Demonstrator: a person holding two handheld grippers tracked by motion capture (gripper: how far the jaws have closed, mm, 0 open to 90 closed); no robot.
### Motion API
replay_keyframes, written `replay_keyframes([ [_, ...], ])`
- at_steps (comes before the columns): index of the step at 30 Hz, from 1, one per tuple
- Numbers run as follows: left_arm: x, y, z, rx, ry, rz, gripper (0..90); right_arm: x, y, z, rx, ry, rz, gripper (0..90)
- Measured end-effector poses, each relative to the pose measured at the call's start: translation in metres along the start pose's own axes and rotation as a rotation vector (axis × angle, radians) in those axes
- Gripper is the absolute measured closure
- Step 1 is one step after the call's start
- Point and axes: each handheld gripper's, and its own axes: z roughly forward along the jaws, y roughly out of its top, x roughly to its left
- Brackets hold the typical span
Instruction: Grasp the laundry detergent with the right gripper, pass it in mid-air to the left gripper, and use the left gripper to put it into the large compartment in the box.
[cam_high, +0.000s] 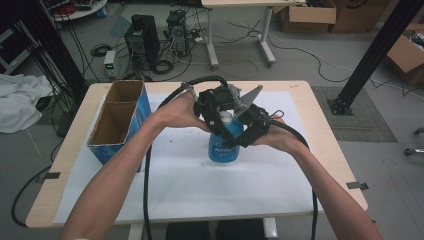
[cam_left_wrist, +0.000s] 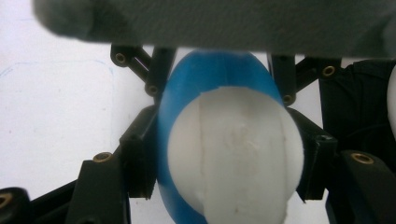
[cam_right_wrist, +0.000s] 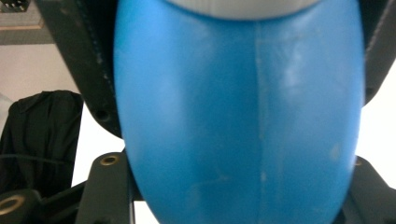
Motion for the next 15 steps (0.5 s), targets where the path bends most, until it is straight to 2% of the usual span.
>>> replay_keyframes([
  [4,0.0006,0.0001,0.0001,-0.002,0.009,0.005,38.5,0.0004,-0.0007,0.0001,-0.001,0.0,0.002,34.3],
  [6,0.0003,0.0,0.0004,0.001,0.009,-0.001,38.5,0.0004,-0.0014,0.0003,0.004,0.002,0.008,32.9],
  [10,-0.0002,-0.0003,0.0005,0.015,0.008,0.014,38.5,0.0,-0.0023,0.0003,0.01,0.006,0.015,32.2],
  [15,-0.0023,-0.0005,0.0019,0.021,0.006,0.005,38.5,-0.002,-0.0044,-0.0003,0.015,-0.004,0.034,29.0],
])
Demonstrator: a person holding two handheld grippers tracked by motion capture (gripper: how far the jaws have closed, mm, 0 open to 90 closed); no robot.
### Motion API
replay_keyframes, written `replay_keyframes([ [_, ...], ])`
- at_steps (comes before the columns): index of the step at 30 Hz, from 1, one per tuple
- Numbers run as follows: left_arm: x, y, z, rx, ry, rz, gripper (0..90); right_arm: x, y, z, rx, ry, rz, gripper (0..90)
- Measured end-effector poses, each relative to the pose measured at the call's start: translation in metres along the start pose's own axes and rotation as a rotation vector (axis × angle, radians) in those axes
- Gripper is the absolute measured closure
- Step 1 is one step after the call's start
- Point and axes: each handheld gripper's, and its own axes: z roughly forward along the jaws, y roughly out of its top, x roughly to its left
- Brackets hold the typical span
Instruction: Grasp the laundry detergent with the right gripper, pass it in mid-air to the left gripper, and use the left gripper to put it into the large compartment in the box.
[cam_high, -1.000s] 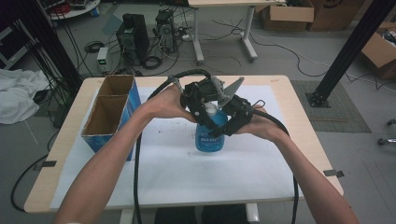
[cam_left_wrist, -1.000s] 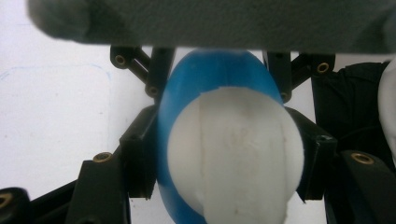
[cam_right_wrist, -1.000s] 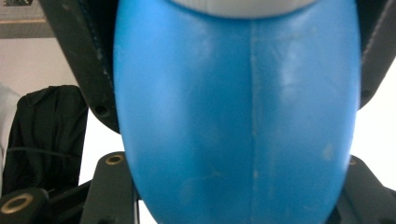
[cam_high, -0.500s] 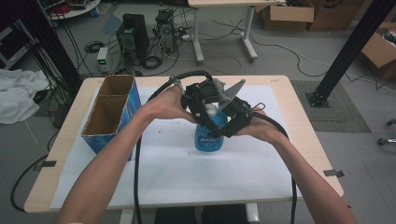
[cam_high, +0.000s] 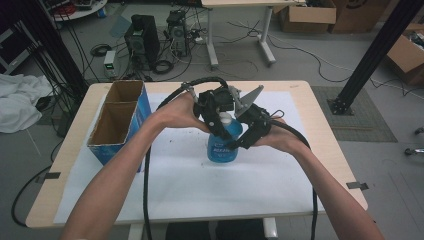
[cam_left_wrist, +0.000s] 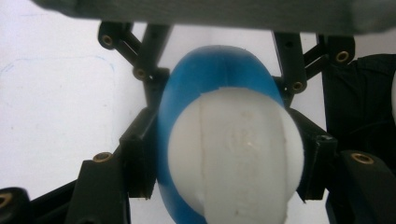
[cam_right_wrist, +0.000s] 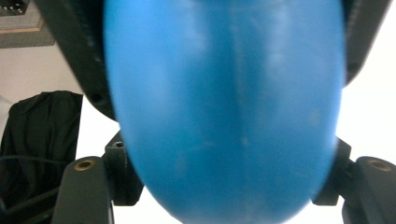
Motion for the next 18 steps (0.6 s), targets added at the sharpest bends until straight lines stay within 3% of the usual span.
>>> replay_keyframes([
  [7,-0.0002,-0.0003,-0.0009,0.001,0.005,0.013,38.5,-0.0013,-0.0036,-0.0022,0.006,0.005,0.012,26.4],
  [18,-0.0013,-0.0029,-0.0034,0.0,0.009,-0.011,38.5,0.0012,-0.0098,-0.0081,0.034,-0.002,0.029,22.2],
])
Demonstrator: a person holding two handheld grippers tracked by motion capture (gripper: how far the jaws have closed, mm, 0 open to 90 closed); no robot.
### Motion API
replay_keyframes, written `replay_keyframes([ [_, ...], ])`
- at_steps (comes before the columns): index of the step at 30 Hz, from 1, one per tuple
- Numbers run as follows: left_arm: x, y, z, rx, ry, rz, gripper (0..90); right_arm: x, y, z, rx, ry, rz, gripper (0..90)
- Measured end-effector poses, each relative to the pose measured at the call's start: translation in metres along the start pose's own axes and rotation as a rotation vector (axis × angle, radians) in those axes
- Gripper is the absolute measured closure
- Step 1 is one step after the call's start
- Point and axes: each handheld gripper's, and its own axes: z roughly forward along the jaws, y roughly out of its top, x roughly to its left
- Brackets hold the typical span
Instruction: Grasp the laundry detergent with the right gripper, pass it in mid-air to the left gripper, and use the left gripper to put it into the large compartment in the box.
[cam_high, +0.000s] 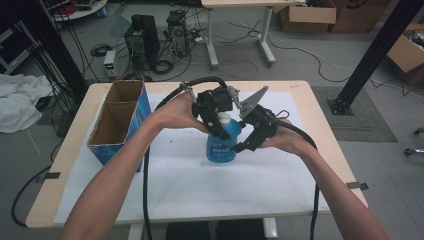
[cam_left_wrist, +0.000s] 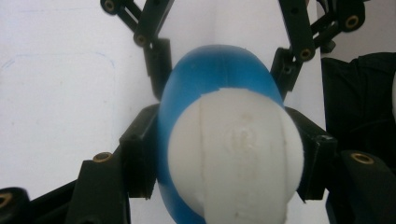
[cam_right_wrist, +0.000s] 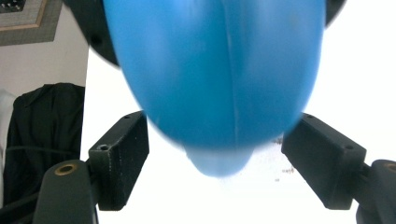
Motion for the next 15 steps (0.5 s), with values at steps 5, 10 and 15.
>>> replay_keyframes([
  [5,0.0,-0.003,-0.004,-0.001,0.008,-0.019,38.4,-0.002,-0.006,-0.006,0.032,-0.021,0.034,16.8],
  [10,0.001,-0.008,-0.011,-0.002,0.021,-0.051,38.4,-0.002,-0.012,-0.014,0.065,-0.055,0.083,15.6],
  [15,0.004,-0.013,-0.021,0.004,0.05,-0.101,38.4,-0.002,-0.02,-0.025,0.119,-0.1,0.139,15.6],
])
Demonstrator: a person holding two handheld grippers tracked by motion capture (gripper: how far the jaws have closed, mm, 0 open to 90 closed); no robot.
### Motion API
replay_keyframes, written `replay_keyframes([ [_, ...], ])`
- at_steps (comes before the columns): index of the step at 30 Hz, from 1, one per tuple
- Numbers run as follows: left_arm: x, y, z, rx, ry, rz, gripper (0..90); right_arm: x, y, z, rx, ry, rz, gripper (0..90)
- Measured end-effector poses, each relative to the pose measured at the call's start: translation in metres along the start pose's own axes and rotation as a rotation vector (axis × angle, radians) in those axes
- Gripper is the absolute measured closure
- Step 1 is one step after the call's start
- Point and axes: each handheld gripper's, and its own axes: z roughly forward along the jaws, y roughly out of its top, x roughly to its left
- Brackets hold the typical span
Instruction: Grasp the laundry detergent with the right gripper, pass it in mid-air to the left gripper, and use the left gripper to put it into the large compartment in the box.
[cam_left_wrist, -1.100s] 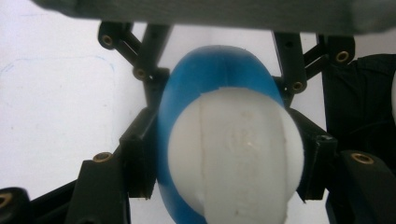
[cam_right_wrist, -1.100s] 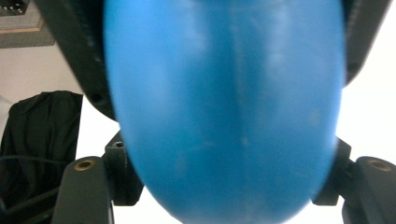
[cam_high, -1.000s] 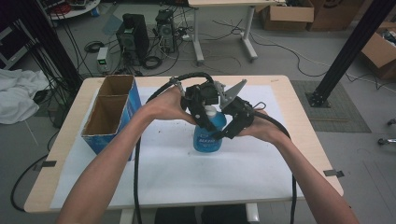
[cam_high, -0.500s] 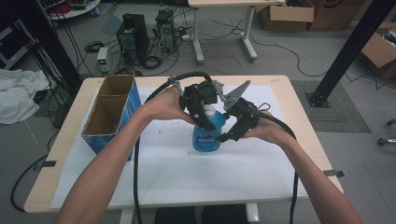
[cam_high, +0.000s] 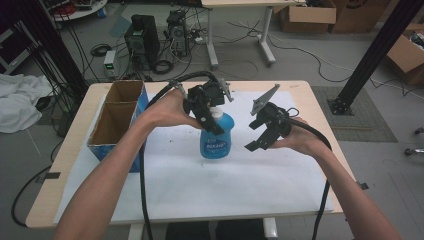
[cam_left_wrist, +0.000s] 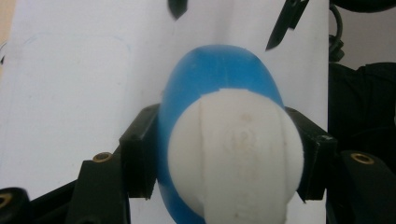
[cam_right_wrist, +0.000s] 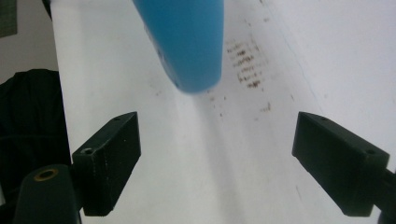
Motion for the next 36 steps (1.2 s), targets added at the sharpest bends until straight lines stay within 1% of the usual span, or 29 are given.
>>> replay_keyframes([
  [1,0.001,-0.001,-0.002,0.003,0.008,-0.016,38.4,0.0,-0.002,-0.001,0.012,-0.007,0.013,15.6],
  [2,0.002,-0.003,-0.004,0.007,0.021,-0.03,38.4,0.0,-0.004,-0.002,0.032,-0.027,0.023,15.3],
  [5,0.006,-0.007,-0.012,0.02,0.062,-0.092,38.4,-0.002,-0.012,-0.005,0.108,-0.058,0.042,15.1],
  [6,0.007,-0.007,-0.014,0.028,0.07,-0.106,38.5,-0.003,-0.016,-0.007,0.129,-0.09,0.063,15.5],
  [7,0.009,-0.008,-0.017,0.035,0.082,-0.124,38.5,-0.004,-0.018,-0.008,0.138,-0.106,0.074,15.4],
  [9,0.012,-0.01,-0.023,0.045,0.103,-0.166,38.5,-0.007,-0.024,-0.011,0.143,-0.112,0.107,15.2],
  [11,0.015,-0.013,-0.031,0.045,0.124,-0.212,38.5,-0.011,-0.031,-0.014,0.148,-0.122,0.163,15.0],
  [12,0.016,-0.014,-0.035,0.045,0.132,-0.234,38.5,-0.014,-0.035,-0.016,0.16,-0.133,0.202,15.0],
  [16,0.019,-0.017,-0.051,0.044,0.17,-0.294,38.5,-0.022,-0.045,-0.022,0.181,-0.162,0.278,14.9],
  [19,0.023,-0.02,-0.065,0.043,0.206,-0.355,38.5,-0.025,-0.05,-0.025,0.19,-0.176,0.299,14.8],
  [20,0.023,-0.02,-0.065,0.043,0.206,-0.355,38.5,-0.025,-0.05,-0.025,0.19,-0.176,0.299,14.8],
  [21,0.027,-0.023,-0.074,0.04,0.228,-0.405,38.5,-0.027,-0.053,-0.026,0.198,-0.194,0.311,14.8],
  [22,0.029,-0.026,-0.079,0.035,0.238,-0.434,38.5,-0.027,-0.055,-0.026,0.203,-0.198,0.315,14.8],
  [23,0.029,-0.026,-0.079,0.035,0.238,-0.434,38.5,-0.027,-0.056,-0.025,0.209,-0.202,0.319,14.8],
  [24,0.032,-0.031,-0.087,0.026,0.262,-0.478,38.5,-0.028,-0.057,-0.025,0.217,-0.205,0.325,15.1],
  [25,0.034,-0.035,-0.093,0.02,0.277,-0.505,38.5,-0.029,-0.058,-0.025,0.222,-0.208,0.329,15.1],
  [26,0.035,-0.039,-0.098,0.019,0.289,-0.514,38.5,-0.029,-0.059,-0.024,0.236,-0.212,0.337,15.2],
  [27,0.036,-0.042,-0.102,0.019,0.294,-0.533,38.5,-0.03,-0.06,-0.023,0.239,-0.208,0.336,15.3],
  [28,0.038,-0.047,-0.109,0.012,0.303,-0.569,38.5,-0.03,-0.061,-0.022,0.241,-0.203,0.34,15.3],
  [31,0.043,-0.058,-0.124,0.001,0.326,-0.653,38.5,-0.031,-0.061,-0.022,0.24,-0.194,0.355,16.3],
  [32,0.044,-0.062,-0.129,0.009,0.339,-0.675,38.5,-0.031,-0.06,-0.022,0.24,-0.189,0.357,16.3],
  [33,0.044,-0.062,-0.129,0.009,0.339,-0.675,38.5,-0.031,-0.06,-0.022,0.242,-0.191,0.354,16.1],
  [34,0.046,-0.071,-0.139,0.012,0.373,-0.727,38.5,-0.031,-0.059,-0.021,0.246,-0.193,0.35,15.9],
  [35,0.047,-0.077,-0.143,0.023,0.392,-0.751,38.5,-0.031,-0.058,-0.021,0.246,-0.194,0.344,16.0],
  [36,0.048,-0.081,-0.145,0.029,0.404,-0.768,38.5,-0.03,-0.057,-0.02,0.256,-0.195,0.349,16.5],
])
